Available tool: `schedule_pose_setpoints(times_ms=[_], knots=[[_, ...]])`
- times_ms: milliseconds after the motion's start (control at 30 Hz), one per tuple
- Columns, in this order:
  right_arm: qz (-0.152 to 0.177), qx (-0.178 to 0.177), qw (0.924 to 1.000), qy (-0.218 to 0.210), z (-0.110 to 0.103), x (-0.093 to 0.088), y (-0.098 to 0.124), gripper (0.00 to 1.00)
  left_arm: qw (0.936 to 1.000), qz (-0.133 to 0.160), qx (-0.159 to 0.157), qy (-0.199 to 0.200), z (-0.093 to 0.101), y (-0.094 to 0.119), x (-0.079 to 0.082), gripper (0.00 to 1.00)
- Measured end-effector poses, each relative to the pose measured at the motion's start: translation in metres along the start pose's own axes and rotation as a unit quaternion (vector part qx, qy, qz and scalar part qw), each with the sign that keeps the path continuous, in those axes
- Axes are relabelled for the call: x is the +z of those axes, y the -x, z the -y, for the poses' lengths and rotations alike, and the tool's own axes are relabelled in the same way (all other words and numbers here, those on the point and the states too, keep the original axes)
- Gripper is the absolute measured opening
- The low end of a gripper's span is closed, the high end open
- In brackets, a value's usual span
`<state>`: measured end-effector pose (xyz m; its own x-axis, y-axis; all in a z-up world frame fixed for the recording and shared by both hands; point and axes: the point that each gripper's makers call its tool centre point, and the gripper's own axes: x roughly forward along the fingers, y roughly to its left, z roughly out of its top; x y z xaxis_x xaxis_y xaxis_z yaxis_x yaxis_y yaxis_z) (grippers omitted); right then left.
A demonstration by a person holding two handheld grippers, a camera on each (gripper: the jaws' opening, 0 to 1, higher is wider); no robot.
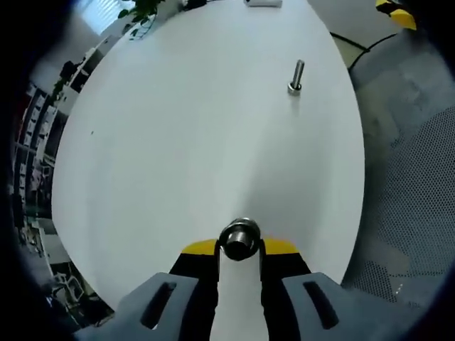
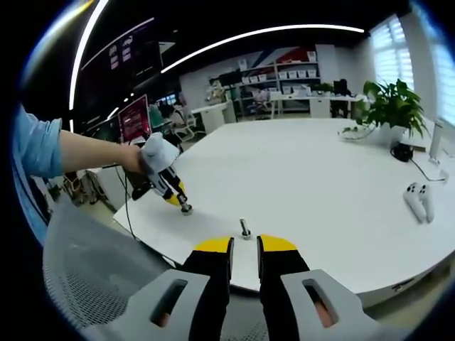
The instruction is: Place the washer onto the threaded stud by aligning its center hole with the stud, sliding it down to the base, and recovering from edge contact or off-axis alignment until the washer reaches the visible bottom stop.
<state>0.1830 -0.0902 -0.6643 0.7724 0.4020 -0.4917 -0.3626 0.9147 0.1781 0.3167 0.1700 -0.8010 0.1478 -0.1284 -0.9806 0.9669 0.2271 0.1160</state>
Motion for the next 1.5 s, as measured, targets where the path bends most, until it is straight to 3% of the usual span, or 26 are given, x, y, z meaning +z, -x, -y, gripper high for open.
schedule_pose_setpoints(times_ms=[333,433,533,667,700,800,900,1000,1100,1167,1200,1267,1400,1467,1500], knots=[[-0.006,-0.005,1.0,-0.004,0.001,-0.002,0.0,0.16,0.9997,-0.017,-0.017,0.0,0.004,-0.021,-0.004,0.19],[-0.007,-0.006,0.9999,-0.004,0.002,-0.002,0.0,0.16,0.9993,-0.007,-0.02,0.032,0.003,-0.02,0.0,0.2],[-0.01,-0.006,0.9999,-0.003,0.002,-0.003,0.0,0.16,0.9991,-0.006,-0.026,0.033,0.004,-0.021,-0.004,0.22],[-0.013,-0.006,0.9999,-0.003,0.002,-0.004,0.0,0.16,0.9986,0.017,-0.009,0.049,0.004,-0.009,-0.007,0.49],[-0.012,-0.006,0.9999,-0.003,0.002,-0.004,0.0,0.16,0.9984,0.028,-0.007,0.049,0.006,-0.002,-0.007,0.51],[-0.014,-0.006,0.9999,-0.003,0.002,-0.004,0.0,0.16,0.9957,0.057,-0.01,0.073,0.014,0.015,-0.011,0.42],[-0.019,-0.004,0.9998,-0.001,0.001,-0.006,-0.001,0.16,0.9886,0.092,-0.017,0.118,0.026,0.034,-0.014,0.45],[-0.023,0.001,0.9997,0.002,0.0,-0.007,-0.001,0.16,0.9738,0.169,-0.017,0.151,0.042,0.068,-0.007,0.52],[-0.026,0.002,0.9997,0.002,-0.001,-0.007,-0.001,0.16,0.962,0.208,-0.003,0.176,0.054,0.096,-0.01,0.51],[-0.028,0.002,0.9996,0.002,-0.001,-0.008,-0.001,0.16,0.9469,0.244,0.005,0.209,0.063,0.119,-0.014,0.51],[-0.029,0.002,0.9996,0.002,-0.001,-0.008,-0.001,0.16,0.9295,0.272,0.016,0.248,0.063,0.13,-0.016,0.51],[-0.031,0.003,0.9995,0.002,-0.001,-0.009,-0.001,0.16,0.9021,0.321,0.031,0.287,0.064,0.144,-0.019,0.52],[-0.035,0.006,0.9994,0.002,-0.002,-0.01,-0.001,0.16,0.8578,0.365,0.041,0.359,0.078,0.158,-0.029,0.53],[-0.037,0.007,0.9993,0.002,-0.003,-0.011,-0.001,0.16,0.8331,0.395,0.06,0.382,0.081,0.168,-0.03,0.56],[-0.037,0.007,0.9993,0.002,-0.003,-0.011,-0.001,0.16,0.8175,0.415,0.079,0.392,0.082,0.174,-0.03,0.59]])
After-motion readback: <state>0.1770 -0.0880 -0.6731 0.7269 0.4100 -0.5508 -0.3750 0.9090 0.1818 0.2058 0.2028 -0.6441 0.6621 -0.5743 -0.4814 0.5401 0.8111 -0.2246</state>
